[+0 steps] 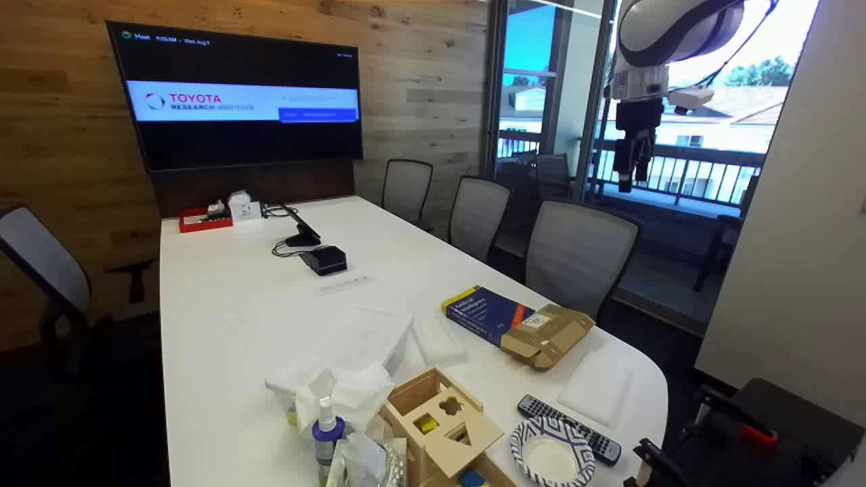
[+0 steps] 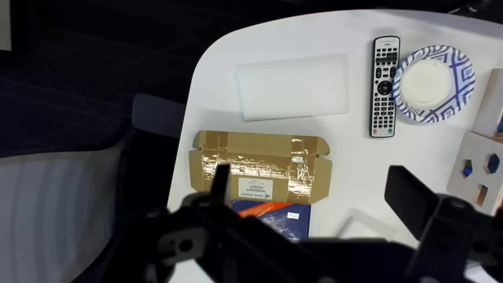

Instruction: Press a button on the remote control.

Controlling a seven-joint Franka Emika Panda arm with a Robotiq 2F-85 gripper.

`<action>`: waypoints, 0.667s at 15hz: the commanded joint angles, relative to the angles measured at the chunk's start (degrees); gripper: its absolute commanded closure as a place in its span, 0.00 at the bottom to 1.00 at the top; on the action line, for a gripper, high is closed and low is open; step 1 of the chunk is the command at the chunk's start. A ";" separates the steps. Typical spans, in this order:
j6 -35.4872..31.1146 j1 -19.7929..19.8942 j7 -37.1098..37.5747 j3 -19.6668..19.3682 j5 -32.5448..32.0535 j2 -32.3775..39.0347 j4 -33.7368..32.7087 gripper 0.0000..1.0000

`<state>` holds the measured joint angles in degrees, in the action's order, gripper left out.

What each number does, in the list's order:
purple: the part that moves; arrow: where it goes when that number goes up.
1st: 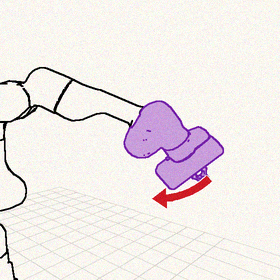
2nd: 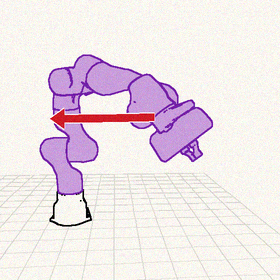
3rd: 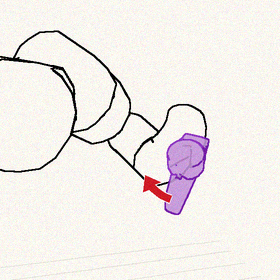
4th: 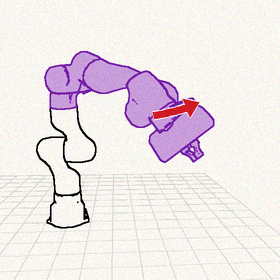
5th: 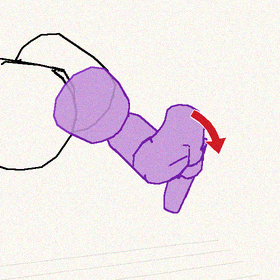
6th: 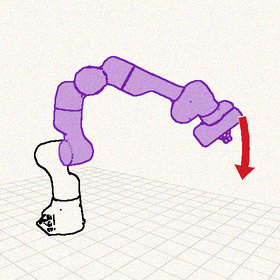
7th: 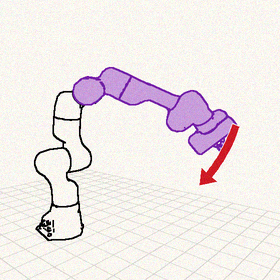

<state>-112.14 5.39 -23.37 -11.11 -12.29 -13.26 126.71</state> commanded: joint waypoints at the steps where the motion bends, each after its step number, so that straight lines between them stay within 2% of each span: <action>1: 0.10 0.44 -0.09 0.42 0.12 0.03 -0.09 0.00; 4: -2.13 -0.26 4.92 1.74 1.99 0.40 3.17 0.00; 7: -5.98 -0.97 13.39 3.97 4.95 1.67 8.31 0.00; 10: -15.99 -1.75 25.28 6.66 9.01 4.77 15.29 0.00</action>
<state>-119.95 4.36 -7.53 -6.37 -6.45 -10.60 136.16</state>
